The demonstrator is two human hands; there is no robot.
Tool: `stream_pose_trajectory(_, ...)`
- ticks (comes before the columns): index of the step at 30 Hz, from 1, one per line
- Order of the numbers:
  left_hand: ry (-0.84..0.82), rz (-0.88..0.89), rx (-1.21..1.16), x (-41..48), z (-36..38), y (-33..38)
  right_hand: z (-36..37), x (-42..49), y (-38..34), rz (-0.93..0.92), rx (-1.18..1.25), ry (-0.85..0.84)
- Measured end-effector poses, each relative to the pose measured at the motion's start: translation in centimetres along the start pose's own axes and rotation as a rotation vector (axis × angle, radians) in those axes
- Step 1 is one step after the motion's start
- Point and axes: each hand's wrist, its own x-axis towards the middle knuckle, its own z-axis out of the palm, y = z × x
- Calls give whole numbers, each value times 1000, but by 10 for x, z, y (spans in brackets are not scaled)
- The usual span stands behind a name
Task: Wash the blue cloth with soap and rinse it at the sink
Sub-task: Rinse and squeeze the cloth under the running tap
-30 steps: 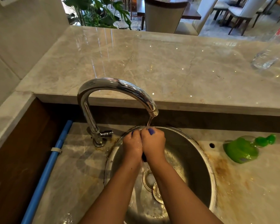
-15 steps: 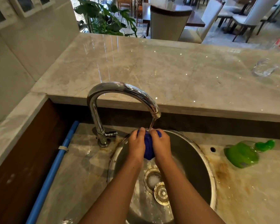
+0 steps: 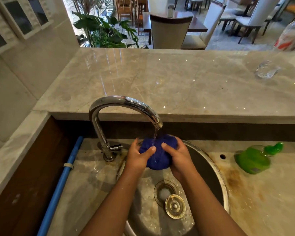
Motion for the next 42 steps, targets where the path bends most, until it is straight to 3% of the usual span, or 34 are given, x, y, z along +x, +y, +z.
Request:
stream_pose_trajectory(2,-72,-139,-80,-4,-4,-3,0,2,-2,-97,-42,-65)
stream_pose_trajectory(6,-249,-331,-99,-9,-17,-3,-5,8,-7,-101,-41,-181)
stream_pose_trajectory(11,-288,-291,-211,0,-28,5,-8,2,-11,7,-200,-186)
stream_pose_trajectory(15,-277,-211,-97,3,-32,8,-7,-8,-5,80,-172,-100)
stream_pose_trajectory(19,-281,-87,-78,0,-24,10,-6,-18,6,483,214,-6)
stream_pose_trajectory(21,-285,-63,-70,1,-21,9,-4,-24,13,577,338,-40)
stream_pose_trajectory(24,-295,-57,-60,1,-25,12,-5,-26,26,583,416,-145)
stream_pose_trajectory(29,-272,-91,-106,2,-40,16,-7,-18,34,408,582,-230)
stream_pose_trajectory(34,-91,-121,-80,2,-39,9,-12,-7,33,265,534,-229)
stream_pose_trajectory(37,-85,-80,-30,0,-31,6,-10,-9,33,326,570,-211)
stream_pose_trajectory(42,-117,3,-35,0,-16,10,4,-13,34,640,494,-253)
